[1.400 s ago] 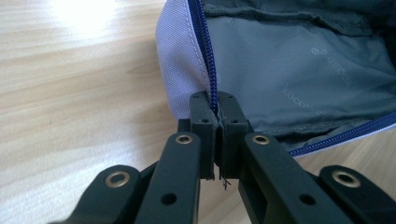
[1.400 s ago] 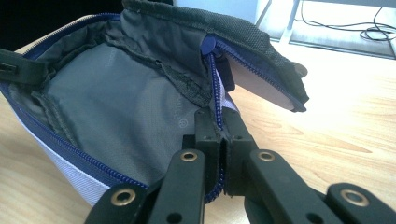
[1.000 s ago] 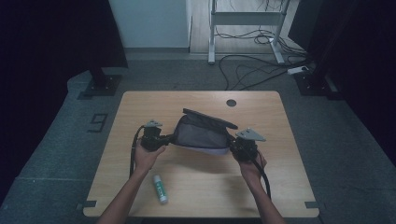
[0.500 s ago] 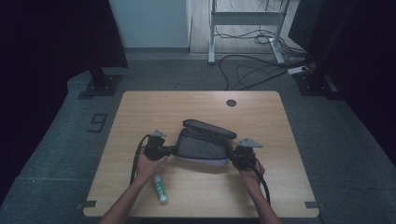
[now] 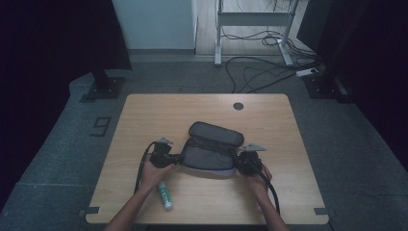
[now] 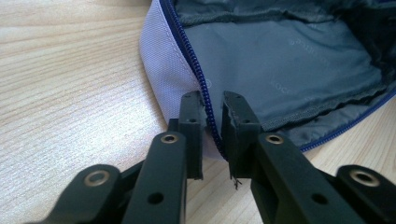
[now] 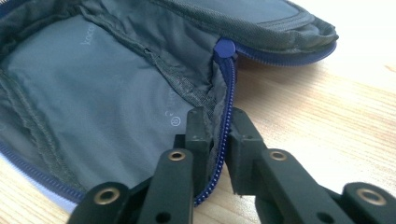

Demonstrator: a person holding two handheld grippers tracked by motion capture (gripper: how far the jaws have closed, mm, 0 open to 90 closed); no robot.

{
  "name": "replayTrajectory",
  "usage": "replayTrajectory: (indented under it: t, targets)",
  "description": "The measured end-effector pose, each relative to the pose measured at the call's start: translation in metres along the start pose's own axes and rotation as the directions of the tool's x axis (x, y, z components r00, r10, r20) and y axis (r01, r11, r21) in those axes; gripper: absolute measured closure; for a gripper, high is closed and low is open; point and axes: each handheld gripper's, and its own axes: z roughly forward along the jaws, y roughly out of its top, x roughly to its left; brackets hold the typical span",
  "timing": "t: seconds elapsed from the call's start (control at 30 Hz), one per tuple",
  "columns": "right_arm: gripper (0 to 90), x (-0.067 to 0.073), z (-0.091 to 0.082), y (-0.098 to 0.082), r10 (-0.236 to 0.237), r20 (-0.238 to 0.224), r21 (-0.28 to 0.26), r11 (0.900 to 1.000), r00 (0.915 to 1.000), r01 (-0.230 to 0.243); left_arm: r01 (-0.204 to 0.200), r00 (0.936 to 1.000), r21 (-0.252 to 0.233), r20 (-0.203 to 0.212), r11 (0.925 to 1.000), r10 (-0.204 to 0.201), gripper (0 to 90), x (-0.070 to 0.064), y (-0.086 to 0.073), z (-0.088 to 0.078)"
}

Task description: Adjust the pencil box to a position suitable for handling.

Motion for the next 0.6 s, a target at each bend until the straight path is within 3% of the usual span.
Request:
replayTrajectory:
  t: [0.2,0.43,0.6]
  targets:
    - [64.9,0.0008,0.002,-0.001,0.001,0.024,0.001,1.0,0.9997,-0.001,0.004,0.9999,-0.01,-0.011,0.9999,-0.004,67.9,-0.0003,-0.0024,0.0016]
    - [46.3,-0.0023,-0.0005,-0.0025,0.021,0.059,-0.017,1.0,0.998,-0.02,0.007,0.999,-0.031,-0.044,0.9995,-0.009,38.6,0.0004,-0.0028,0.0027]
    - [35.5,-0.0055,-0.0046,-0.0048,0.041,0.049,-0.066,0.997,0.998,-0.038,0.008,0.9988,-0.068,-0.047,0.9977,-0.011,28.7,-0.0003,-0.0034,-0.0019]
